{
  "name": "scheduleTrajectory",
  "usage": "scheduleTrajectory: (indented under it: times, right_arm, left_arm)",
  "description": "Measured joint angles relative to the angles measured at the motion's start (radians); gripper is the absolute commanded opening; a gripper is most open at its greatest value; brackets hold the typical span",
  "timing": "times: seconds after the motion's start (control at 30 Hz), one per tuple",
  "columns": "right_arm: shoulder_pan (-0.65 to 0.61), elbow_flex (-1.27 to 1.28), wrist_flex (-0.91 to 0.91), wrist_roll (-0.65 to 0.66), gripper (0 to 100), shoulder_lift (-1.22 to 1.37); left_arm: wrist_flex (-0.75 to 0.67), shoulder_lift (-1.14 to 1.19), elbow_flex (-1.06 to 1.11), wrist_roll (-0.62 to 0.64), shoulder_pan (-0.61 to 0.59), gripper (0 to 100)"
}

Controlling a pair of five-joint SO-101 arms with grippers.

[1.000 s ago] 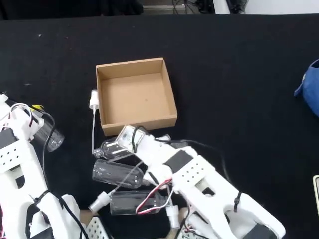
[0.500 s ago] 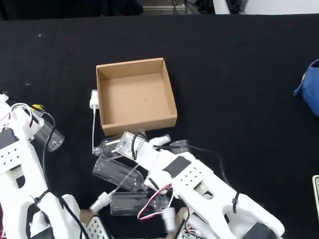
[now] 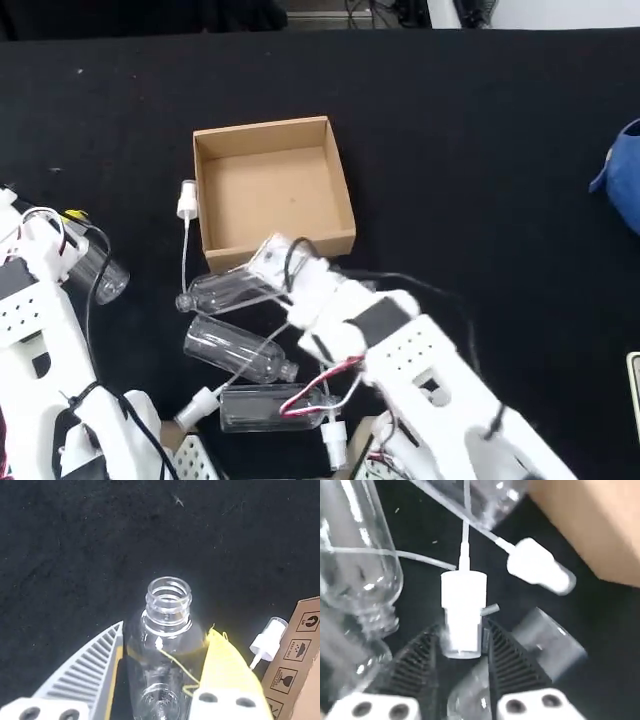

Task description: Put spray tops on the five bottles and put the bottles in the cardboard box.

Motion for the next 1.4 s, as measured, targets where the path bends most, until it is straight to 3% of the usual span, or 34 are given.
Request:
scheduleTrajectory:
  times: [0.17, 0.3, 0.47, 0.6, 0.77, 1.0, 1.23, 1.4]
  right_arm:
    - [0.086, -0.127, 0.279, 0.144, 2.5, -0.147]
    - [0.218, -0.187, 0.453, 0.359, 2.4, -0.222]
    - [0.545, -0.256, 0.446, 0.571, 2.5, -0.244]
    - [0.861, -0.262, 0.304, 0.591, 2.5, -0.244]
    - [1.162, -0.213, 0.11, 0.502, 2.5, -0.124]
    - [1.209, -0.204, 0.064, 0.417, 2.5, 0.097]
    - [1.287, -0.247, 0.006, -0.08, 3.1, 0.213]
    - [1.293, -0.219, -0.049, -0.373, 21.9, 0.244]
  left_arm:
    - [0.0, 0.0, 0.0, 0.0, 0.0, 3]
    - [0.0, 0.0, 0.0, 0.0, 0.0, 3]
    - [0.0, 0.0, 0.0, 0.0, 0.0, 3]
    - [0.0, 0.0, 0.0, 0.0, -0.002, 3]
    - [0.0, 0.0, 0.0, 0.0, -0.002, 3]
    - [0.0, 0.0, 0.0, 0.0, -0.002, 3]
    - [0.0, 0.0, 0.0, 0.0, -0.002, 3]
    - [0.0, 0.0, 0.0, 0.0, -0.002, 3]
